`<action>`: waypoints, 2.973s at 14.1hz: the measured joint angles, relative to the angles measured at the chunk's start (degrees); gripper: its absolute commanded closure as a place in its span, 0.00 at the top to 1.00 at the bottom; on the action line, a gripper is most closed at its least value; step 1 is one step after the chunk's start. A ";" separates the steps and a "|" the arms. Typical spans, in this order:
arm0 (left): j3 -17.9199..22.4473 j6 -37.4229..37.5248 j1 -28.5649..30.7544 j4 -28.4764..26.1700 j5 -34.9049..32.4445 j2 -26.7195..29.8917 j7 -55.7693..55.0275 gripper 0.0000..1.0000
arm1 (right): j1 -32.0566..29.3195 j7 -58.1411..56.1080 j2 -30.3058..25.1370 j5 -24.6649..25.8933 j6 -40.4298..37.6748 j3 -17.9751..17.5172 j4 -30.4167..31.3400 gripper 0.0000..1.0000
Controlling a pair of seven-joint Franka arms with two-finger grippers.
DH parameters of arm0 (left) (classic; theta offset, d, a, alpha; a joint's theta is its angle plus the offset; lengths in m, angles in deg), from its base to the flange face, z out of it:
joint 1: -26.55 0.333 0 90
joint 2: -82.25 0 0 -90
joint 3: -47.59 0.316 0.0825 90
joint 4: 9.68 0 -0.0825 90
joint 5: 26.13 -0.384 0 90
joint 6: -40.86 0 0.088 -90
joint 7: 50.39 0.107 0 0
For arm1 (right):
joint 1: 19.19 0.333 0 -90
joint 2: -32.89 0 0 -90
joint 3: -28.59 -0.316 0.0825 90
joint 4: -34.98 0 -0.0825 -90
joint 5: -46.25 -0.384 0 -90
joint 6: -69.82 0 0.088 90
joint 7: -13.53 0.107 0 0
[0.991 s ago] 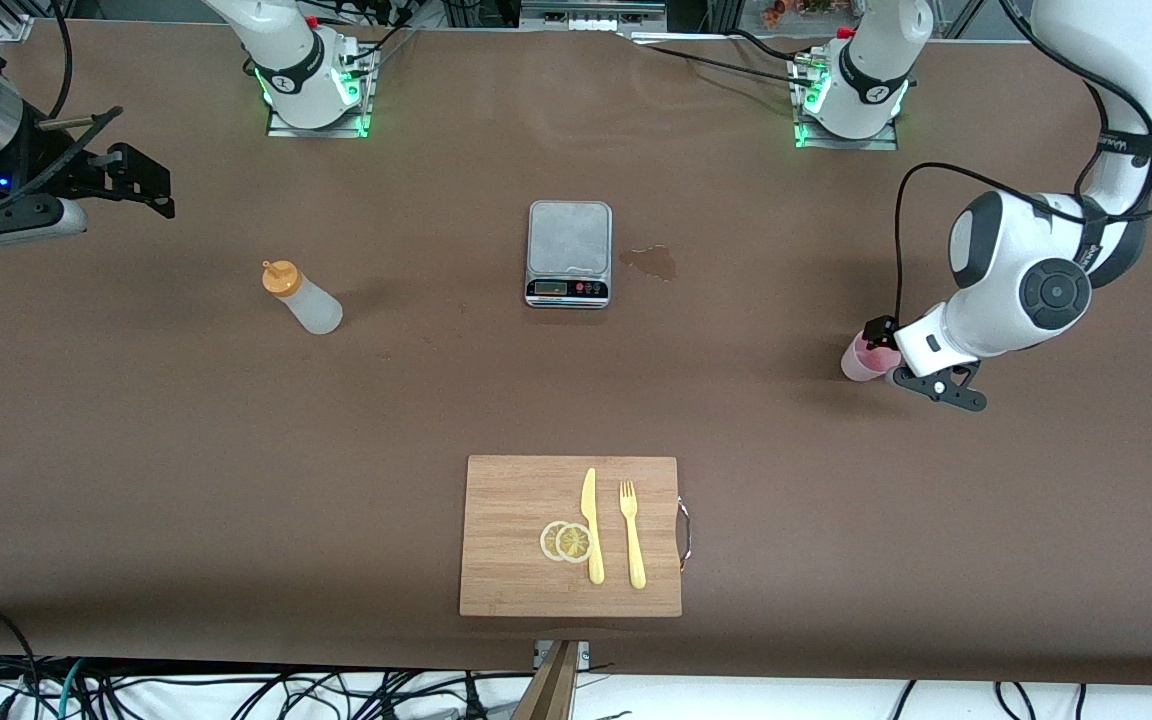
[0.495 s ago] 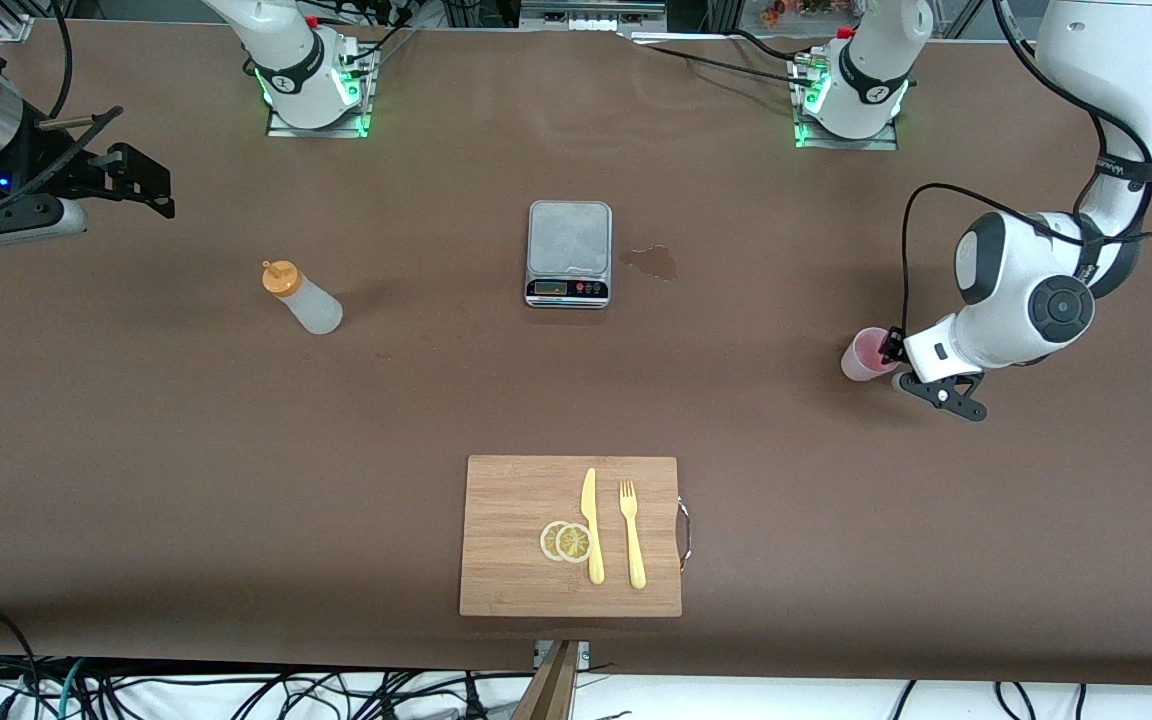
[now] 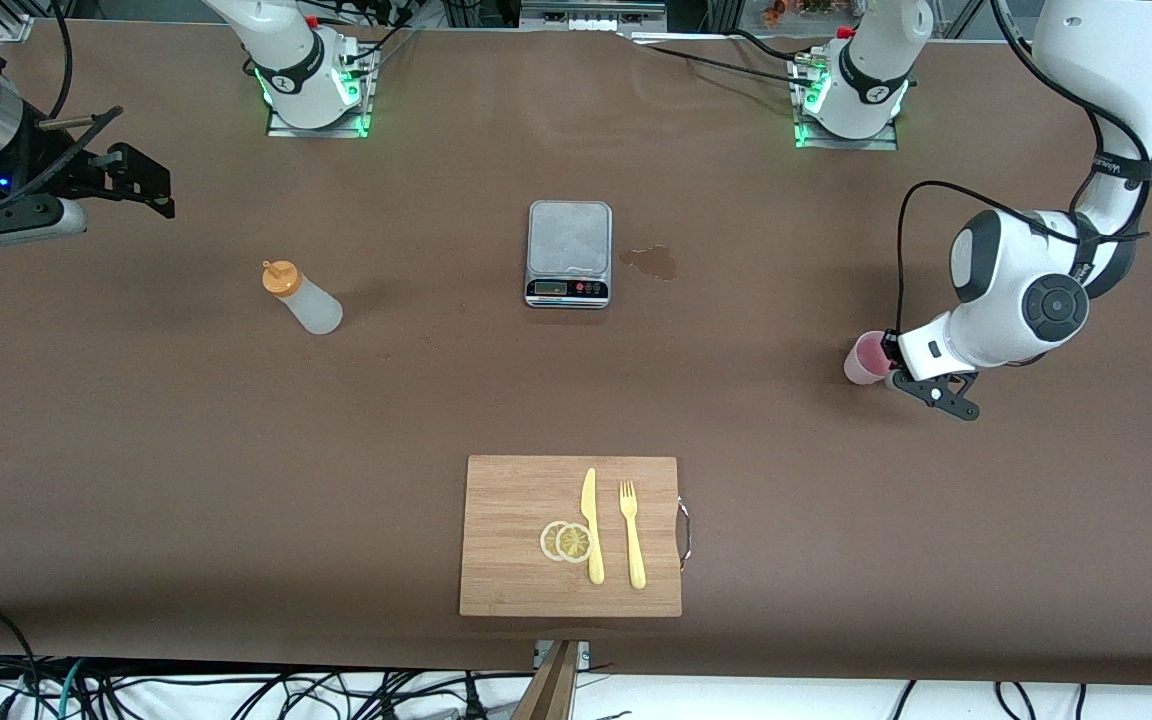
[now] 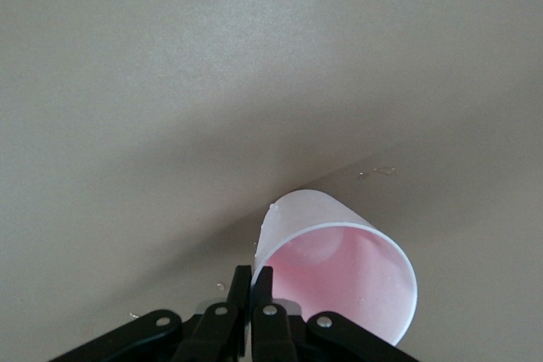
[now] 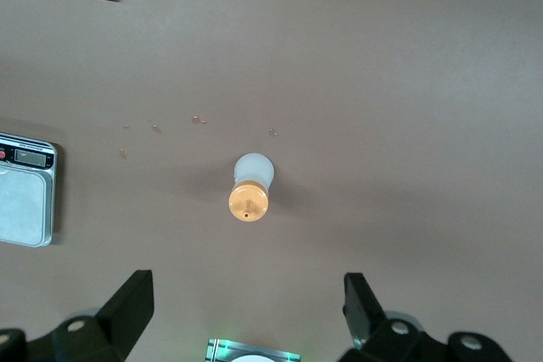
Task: Add sauce to pink cup with both arms
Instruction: 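Carry the pink cup with the left gripper onto the scale, then release the cup on the scale and withdraw the left gripper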
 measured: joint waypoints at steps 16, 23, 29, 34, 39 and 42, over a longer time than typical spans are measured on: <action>-23.17 17.82 -3.64 11.98 0.15 0.98 -29.98 0.00 | 0.02 0.00 0.00 -0.01 0.00 -0.01 0.00 1.00; -29.88 11.32 -18.45 11.82 1.39 -1.72 -60.26 0.00 | 0.04 0.00 0.00 0.00 0.02 -0.02 0.00 1.00; -29.64 6.61 -23.90 11.66 -1.86 -8.17 -67.30 0.21 | -0.04 -0.11 0.00 0.03 -0.08 0.07 0.00 1.00; -29.26 6.12 -23.55 12.07 -1.86 -8.53 -68.00 1.00 | -0.42 -0.74 0.23 0.02 -0.18 0.95 0.00 1.00; -29.39 21.14 -18.76 16.92 -1.86 -1.15 -68.90 1.00 | -0.36 -9.26 0.74 0.01 -2.61 1.22 0.01 1.00; -29.35 37.06 -13.74 25.53 -1.86 3.32 -68.48 1.00 | 0.31 -9.49 0.77 -0.01 -2.69 0.94 0.00 1.00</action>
